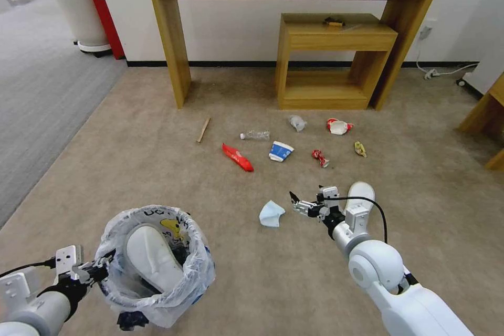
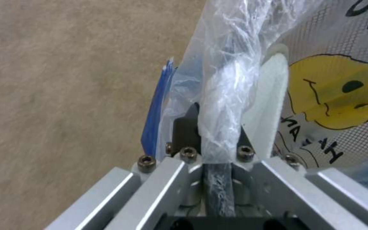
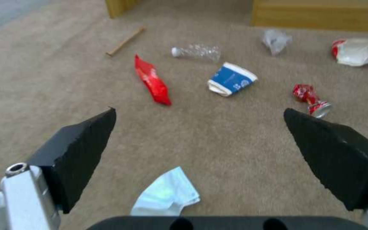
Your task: Pick up the trash bin and place the garbage on the floor into it.
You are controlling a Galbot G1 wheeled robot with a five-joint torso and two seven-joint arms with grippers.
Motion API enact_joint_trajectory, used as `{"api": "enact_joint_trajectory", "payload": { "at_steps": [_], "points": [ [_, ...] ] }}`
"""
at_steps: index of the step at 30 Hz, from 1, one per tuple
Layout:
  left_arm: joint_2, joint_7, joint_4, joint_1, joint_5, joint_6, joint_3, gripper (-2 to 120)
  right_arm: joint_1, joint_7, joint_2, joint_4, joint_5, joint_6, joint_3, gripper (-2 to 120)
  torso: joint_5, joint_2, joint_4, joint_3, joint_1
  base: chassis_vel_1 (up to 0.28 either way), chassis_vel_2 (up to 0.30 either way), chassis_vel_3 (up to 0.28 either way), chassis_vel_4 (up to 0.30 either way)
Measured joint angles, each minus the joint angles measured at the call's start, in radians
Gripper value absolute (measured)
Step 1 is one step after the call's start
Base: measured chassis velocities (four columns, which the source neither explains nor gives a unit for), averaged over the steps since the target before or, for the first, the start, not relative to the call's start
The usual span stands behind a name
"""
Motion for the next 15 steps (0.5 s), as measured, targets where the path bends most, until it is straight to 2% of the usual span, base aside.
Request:
{"api": "enact_joint_trajectory", "payload": {
  "at_steps": [5, 10, 15],
  "points": [
    [-0.004, -0.005, -0.002, -0.002, 0.001, 0.000, 0.003, 0, 0.025, -0.015, 0.033, -0.071, -0.010, 0.004, -0.020, 100, 0.0001, 0.000, -0.0001, 0.000, 0.000, -0.136, 0.126, 0.124, -0.143],
    [-0.010, -0.008, 0.000, -0.001, 0.003, 0.000, -0.002, 0, 0.056, -0.016, 0.078, -0.171, -0.022, 0.033, -0.059, 100, 0.0001, 0.000, 0.0000, 0.000, 0.000, -0.059, 0.091, 0.078, -0.072],
    [-0.016, -0.009, 0.000, 0.005, 0.005, 0.000, -0.004, 0, 0.101, -0.003, 0.121, -0.267, 0.049, -0.041, -0.117, 100, 0.0000, 0.000, -0.0001, 0.000, 0.000, -0.020, 0.007, 0.009, -0.016]
  ]
}}
